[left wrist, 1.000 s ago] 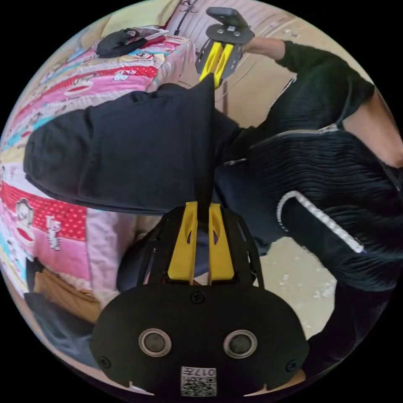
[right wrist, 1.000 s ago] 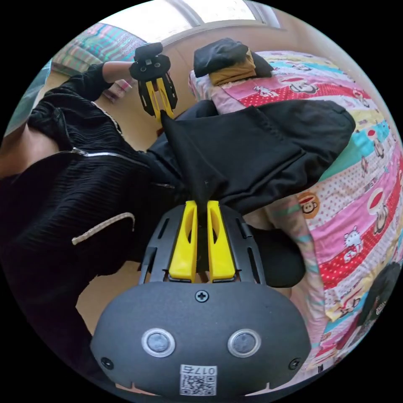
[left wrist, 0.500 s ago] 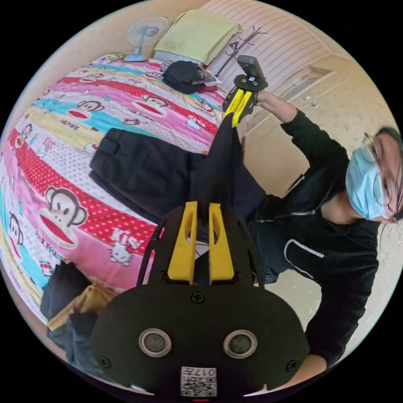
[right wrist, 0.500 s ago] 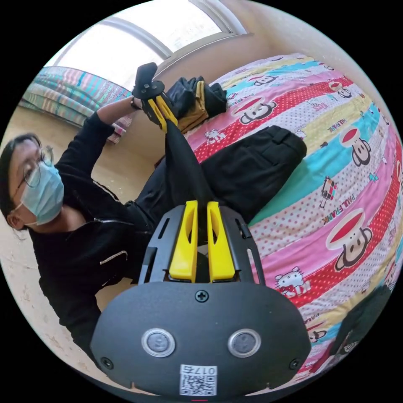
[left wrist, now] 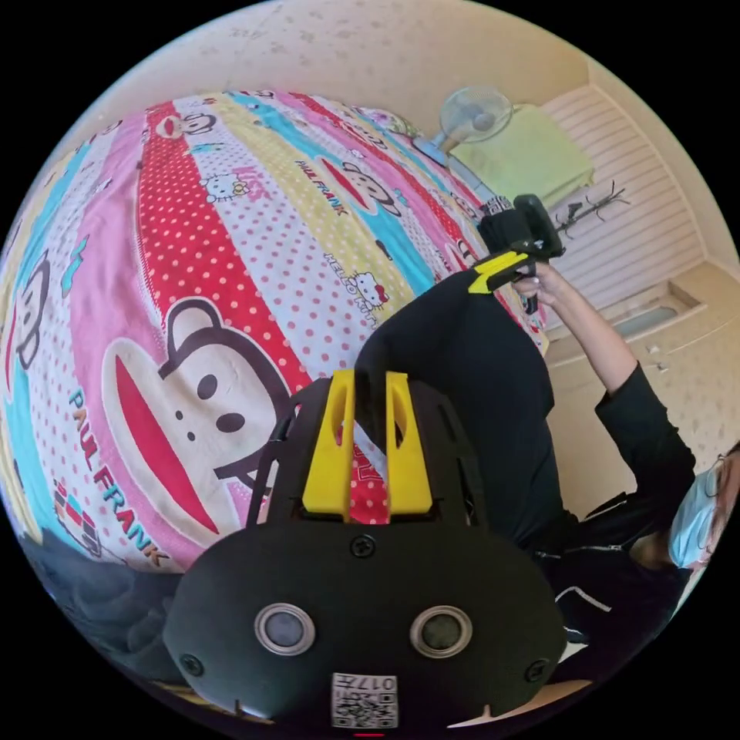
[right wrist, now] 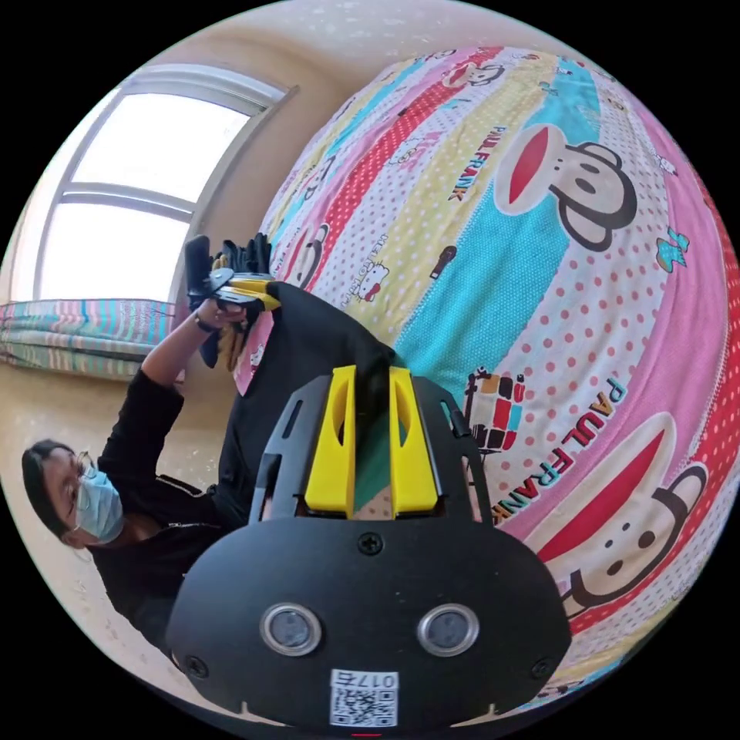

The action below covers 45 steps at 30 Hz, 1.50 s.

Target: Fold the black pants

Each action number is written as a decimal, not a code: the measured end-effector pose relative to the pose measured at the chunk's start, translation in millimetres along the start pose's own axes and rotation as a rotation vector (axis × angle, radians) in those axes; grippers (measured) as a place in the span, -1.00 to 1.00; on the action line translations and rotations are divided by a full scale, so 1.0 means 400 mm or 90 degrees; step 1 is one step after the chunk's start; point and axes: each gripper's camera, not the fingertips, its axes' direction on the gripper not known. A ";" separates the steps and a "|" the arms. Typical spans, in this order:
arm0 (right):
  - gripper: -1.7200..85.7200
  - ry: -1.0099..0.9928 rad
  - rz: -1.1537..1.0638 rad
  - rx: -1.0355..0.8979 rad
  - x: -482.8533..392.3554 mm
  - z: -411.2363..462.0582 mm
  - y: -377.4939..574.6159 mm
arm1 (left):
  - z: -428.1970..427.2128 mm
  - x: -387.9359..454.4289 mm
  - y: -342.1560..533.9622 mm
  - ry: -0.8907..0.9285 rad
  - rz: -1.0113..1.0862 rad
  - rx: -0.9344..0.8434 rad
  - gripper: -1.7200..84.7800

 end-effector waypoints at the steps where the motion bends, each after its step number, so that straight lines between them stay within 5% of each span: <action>1: -0.80 -0.027 -0.026 0.022 -0.004 -0.026 0.033 | -0.008 -0.008 0.016 -0.002 -0.005 0.007 -0.79; 7: -0.83 0.033 -0.166 0.120 -0.214 -0.177 0.241 | -0.156 0.072 0.197 -0.066 0.012 0.062 -0.82; 11: -0.90 0.043 -0.357 0.180 -0.543 -0.116 0.428 | -0.215 0.373 0.333 0.020 0.117 0.179 -0.85; 14: -0.93 0.163 -0.332 0.227 -0.686 -0.013 0.487 | -0.149 0.564 0.374 0.054 0.141 0.241 -0.84; 16: -0.94 0.217 -0.245 0.270 -0.703 0.073 0.515 | -0.055 0.655 0.388 0.011 0.125 0.237 -0.85; 18: -0.95 0.296 -0.191 0.301 -0.695 0.196 0.554 | 0.120 0.724 0.418 -0.190 0.024 0.148 -0.91; 20: -0.95 0.522 -0.132 0.199 -0.645 0.413 0.573 | 0.265 0.731 0.457 -0.378 0.000 0.034 -0.95; 22: -0.95 0.580 -0.156 0.186 -0.644 0.475 0.606 | 0.304 0.764 0.532 -0.401 0.073 0.106 -0.96; 26: -0.95 0.550 -0.089 0.212 -0.731 0.346 0.665 | 0.229 0.895 0.615 -0.490 0.020 0.084 -0.98; 29: -0.96 0.438 -0.151 0.415 -0.822 0.279 0.813 | 0.155 1.031 0.739 -0.334 0.059 0.241 -0.98; 32: -0.96 0.402 -0.077 0.414 -0.780 0.373 0.885 | 0.199 1.091 0.826 -0.297 0.025 0.331 -0.98; 34: -0.96 0.471 -0.025 0.301 -0.707 0.505 0.897 | 0.323 1.063 0.838 -0.433 -0.056 0.213 -0.98; 35: -0.96 0.480 -0.057 0.385 -0.707 0.540 0.951 | 0.406 1.057 0.864 -0.495 -0.044 0.161 -0.98; 37: -0.96 0.521 -0.051 0.360 -0.733 0.546 0.954 | 0.441 1.129 0.941 -0.588 -0.020 0.261 -0.98; 39: -0.96 0.580 -0.060 0.282 -0.782 0.531 0.920 | 0.476 1.182 0.944 -0.711 -0.086 0.198 -0.98; 45: -0.96 0.499 -0.132 0.541 -0.906 0.465 1.013 | 0.395 1.309 1.003 -0.375 0.023 0.448 -0.98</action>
